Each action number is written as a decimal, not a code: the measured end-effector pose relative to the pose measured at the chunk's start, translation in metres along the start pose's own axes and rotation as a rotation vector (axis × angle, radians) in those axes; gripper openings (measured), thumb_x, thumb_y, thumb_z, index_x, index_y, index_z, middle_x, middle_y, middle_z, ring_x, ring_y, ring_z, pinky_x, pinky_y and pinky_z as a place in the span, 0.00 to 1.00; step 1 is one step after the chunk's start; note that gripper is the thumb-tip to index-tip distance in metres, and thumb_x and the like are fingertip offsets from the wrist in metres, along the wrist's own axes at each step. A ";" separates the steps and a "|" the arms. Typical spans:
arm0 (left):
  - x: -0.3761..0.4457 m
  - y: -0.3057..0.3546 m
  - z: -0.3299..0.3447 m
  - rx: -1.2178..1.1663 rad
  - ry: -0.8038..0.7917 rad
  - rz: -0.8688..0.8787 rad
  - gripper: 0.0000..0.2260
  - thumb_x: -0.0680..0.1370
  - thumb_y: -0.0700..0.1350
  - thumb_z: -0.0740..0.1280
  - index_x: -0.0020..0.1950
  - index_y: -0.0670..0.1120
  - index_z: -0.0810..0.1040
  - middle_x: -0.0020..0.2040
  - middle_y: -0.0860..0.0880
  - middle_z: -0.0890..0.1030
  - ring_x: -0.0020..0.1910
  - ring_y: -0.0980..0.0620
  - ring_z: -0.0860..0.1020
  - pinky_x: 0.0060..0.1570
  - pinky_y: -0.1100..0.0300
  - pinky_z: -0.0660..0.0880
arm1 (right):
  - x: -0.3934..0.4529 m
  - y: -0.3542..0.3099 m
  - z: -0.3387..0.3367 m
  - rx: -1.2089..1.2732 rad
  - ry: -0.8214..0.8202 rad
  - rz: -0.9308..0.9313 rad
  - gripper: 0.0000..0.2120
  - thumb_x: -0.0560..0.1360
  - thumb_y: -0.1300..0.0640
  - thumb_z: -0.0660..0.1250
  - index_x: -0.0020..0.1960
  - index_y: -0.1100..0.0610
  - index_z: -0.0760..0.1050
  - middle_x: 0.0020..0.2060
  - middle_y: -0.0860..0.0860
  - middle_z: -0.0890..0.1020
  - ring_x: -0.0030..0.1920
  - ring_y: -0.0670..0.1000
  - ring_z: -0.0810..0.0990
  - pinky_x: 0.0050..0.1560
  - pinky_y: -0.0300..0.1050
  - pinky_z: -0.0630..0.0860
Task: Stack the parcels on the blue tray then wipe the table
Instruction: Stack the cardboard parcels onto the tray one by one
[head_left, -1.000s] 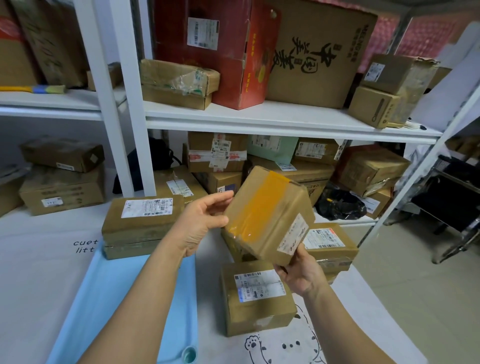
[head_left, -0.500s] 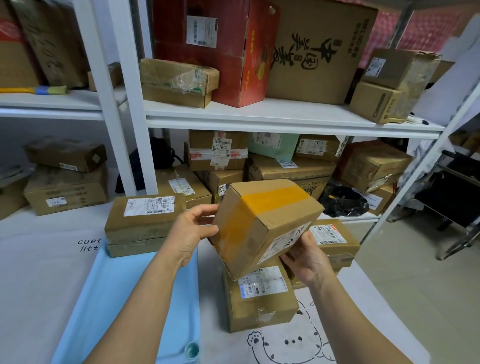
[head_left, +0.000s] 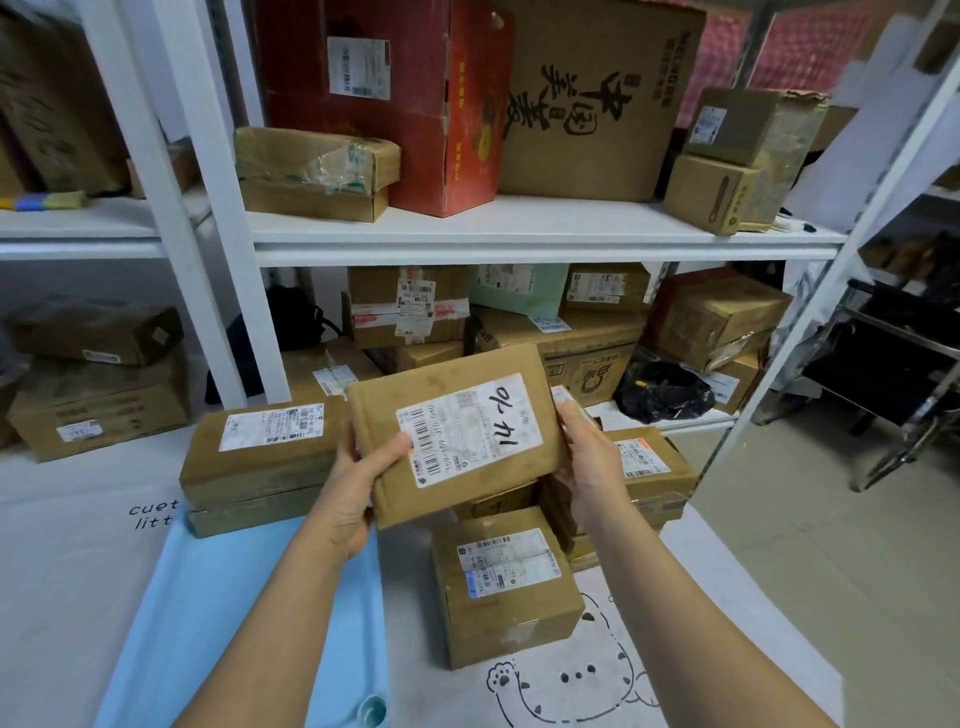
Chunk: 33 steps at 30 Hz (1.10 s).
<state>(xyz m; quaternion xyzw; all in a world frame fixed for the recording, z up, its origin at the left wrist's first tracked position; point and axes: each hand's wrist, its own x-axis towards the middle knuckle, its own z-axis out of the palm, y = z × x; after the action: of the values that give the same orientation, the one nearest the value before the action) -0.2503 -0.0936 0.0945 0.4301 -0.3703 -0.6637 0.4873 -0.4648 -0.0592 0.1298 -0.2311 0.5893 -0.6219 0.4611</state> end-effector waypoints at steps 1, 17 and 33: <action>0.000 -0.001 -0.002 -0.031 0.035 -0.018 0.33 0.64 0.50 0.75 0.68 0.56 0.68 0.56 0.47 0.82 0.52 0.46 0.80 0.47 0.48 0.78 | -0.002 -0.003 0.001 0.003 -0.003 0.003 0.11 0.78 0.46 0.62 0.45 0.50 0.80 0.44 0.48 0.82 0.46 0.47 0.78 0.47 0.44 0.75; -0.007 -0.023 -0.007 -0.318 0.052 -0.134 0.14 0.76 0.56 0.62 0.58 0.53 0.77 0.47 0.50 0.85 0.50 0.43 0.80 0.52 0.35 0.73 | -0.010 0.019 0.013 -0.041 -0.404 0.166 0.44 0.56 0.41 0.77 0.69 0.52 0.67 0.62 0.50 0.78 0.65 0.55 0.73 0.61 0.67 0.70; 0.003 0.065 0.024 0.298 0.320 0.394 0.18 0.81 0.58 0.54 0.67 0.57 0.72 0.63 0.52 0.75 0.63 0.52 0.72 0.64 0.50 0.69 | -0.017 0.010 0.034 -0.448 -0.383 -0.431 0.54 0.61 0.56 0.80 0.74 0.44 0.46 0.65 0.39 0.64 0.66 0.41 0.62 0.63 0.40 0.63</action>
<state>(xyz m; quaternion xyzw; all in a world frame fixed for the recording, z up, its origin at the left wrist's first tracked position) -0.2516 -0.1114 0.1619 0.5159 -0.4585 -0.4181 0.5907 -0.4259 -0.0611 0.1315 -0.5574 0.5518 -0.5056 0.3594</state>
